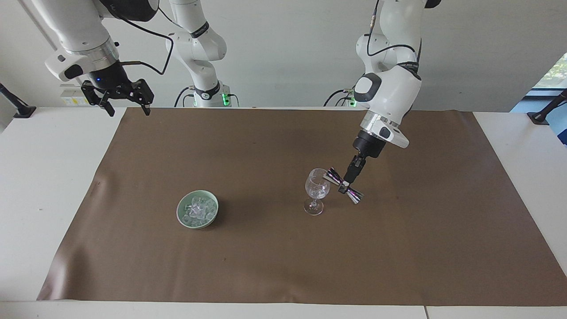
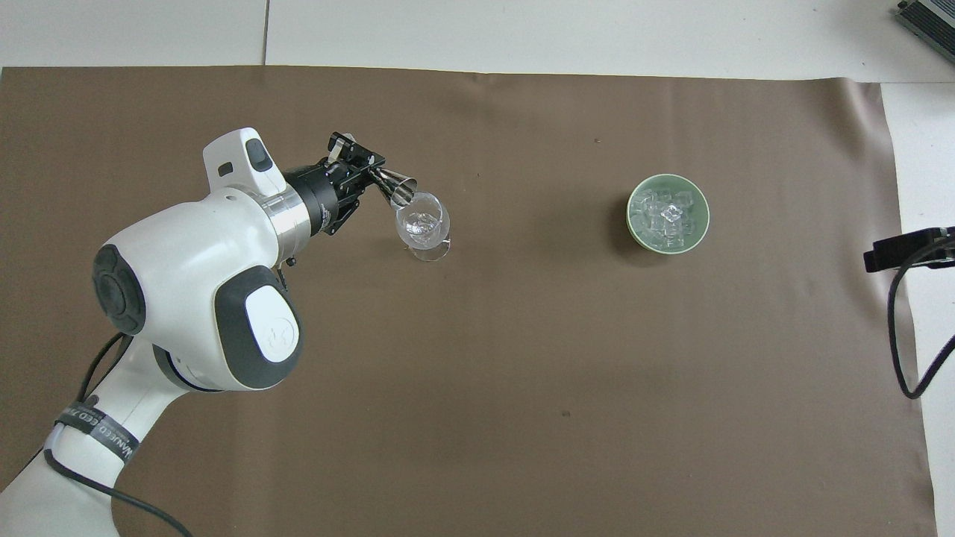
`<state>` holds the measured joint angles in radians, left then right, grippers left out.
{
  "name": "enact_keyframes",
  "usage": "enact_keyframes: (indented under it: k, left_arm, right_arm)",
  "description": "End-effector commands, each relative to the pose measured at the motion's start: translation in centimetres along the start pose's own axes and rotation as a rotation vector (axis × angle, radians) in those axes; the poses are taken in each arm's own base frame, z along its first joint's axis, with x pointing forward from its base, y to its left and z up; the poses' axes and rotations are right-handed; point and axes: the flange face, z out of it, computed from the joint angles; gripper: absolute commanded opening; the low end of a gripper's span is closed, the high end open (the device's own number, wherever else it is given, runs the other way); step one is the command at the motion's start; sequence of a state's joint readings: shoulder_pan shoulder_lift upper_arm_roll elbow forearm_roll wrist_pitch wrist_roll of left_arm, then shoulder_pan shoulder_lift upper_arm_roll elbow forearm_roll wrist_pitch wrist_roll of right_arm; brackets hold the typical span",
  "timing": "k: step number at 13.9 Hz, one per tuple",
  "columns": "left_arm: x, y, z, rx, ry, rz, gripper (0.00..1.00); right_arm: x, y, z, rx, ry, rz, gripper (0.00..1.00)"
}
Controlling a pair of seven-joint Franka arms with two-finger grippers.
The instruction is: Pour wine and add ice with both arms
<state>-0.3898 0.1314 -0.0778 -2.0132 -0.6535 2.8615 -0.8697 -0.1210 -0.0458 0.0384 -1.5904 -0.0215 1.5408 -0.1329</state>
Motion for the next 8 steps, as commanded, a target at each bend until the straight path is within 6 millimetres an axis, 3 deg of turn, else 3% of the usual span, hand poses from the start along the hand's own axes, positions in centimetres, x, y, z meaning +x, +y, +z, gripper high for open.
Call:
enact_keyframes:
  k: [1,8]
  left_arm:
    - [-0.7,-0.4,-1.1,-0.011,0.024,0.045,0.00]
    - [-1.8,-0.4,-0.9,-0.018,0.029,0.077,0.00]
  right_arm:
    - [-0.6,-0.1,-0.1,0.016,-0.002,0.016,1.00]
    - [-0.6,-0.1,-0.1,0.016,-0.002,0.016,1.00]
